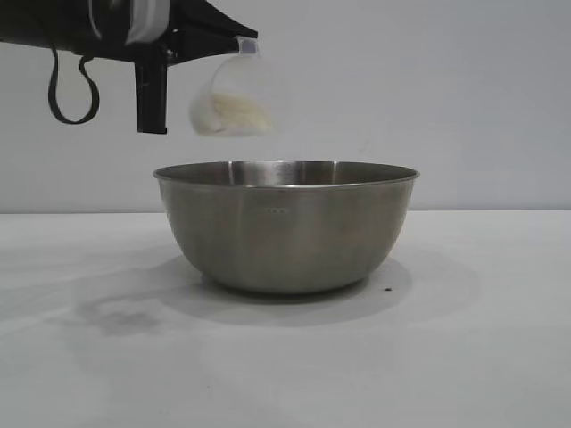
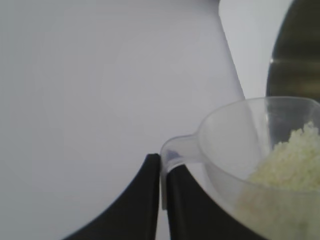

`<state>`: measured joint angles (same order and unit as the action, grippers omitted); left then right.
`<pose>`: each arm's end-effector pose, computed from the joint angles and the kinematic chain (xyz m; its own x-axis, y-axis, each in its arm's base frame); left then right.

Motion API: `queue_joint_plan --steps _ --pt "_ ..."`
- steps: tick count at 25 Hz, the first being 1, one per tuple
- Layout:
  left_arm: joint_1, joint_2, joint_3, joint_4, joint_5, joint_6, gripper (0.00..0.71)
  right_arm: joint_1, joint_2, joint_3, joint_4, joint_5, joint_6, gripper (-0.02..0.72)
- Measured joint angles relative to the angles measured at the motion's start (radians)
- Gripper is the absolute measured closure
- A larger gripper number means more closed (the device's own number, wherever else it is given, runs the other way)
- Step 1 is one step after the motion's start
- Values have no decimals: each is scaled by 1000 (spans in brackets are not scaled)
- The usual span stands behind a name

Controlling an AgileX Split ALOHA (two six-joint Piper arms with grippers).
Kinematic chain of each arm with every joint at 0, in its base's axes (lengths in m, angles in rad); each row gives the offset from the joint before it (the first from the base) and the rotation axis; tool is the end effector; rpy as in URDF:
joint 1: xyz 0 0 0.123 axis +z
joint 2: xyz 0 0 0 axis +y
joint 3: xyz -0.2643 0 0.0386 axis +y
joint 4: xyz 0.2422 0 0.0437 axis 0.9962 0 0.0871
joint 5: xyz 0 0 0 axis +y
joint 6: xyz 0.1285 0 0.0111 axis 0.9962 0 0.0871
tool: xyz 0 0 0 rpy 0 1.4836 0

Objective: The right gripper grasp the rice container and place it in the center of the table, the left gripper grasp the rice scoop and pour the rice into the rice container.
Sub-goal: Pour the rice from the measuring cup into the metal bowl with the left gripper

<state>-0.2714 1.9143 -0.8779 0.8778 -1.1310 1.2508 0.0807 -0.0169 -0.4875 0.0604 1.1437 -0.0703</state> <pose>0.3410 -0.1880 0.1713 0.8548 0.4986 0.1441 -0.1196 -0.0809 0.9895 0.0349 0.0099 0.2449 -0.5159 -0.0870 -0.8522 -0.1506 0.9885 -0.0098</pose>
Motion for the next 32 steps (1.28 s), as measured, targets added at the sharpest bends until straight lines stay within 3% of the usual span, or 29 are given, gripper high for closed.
queue_joint_plan --steps 10,27,32 --pt "-40 0 0 5 4 394 710 0 0 0 0 0 0 169" --pt "-52 0 -2 6 8 820 710 0 0 0 0 0 0 169" --pt "-52 0 -2 7 5 858 710 0 0 0 0 0 0 169"
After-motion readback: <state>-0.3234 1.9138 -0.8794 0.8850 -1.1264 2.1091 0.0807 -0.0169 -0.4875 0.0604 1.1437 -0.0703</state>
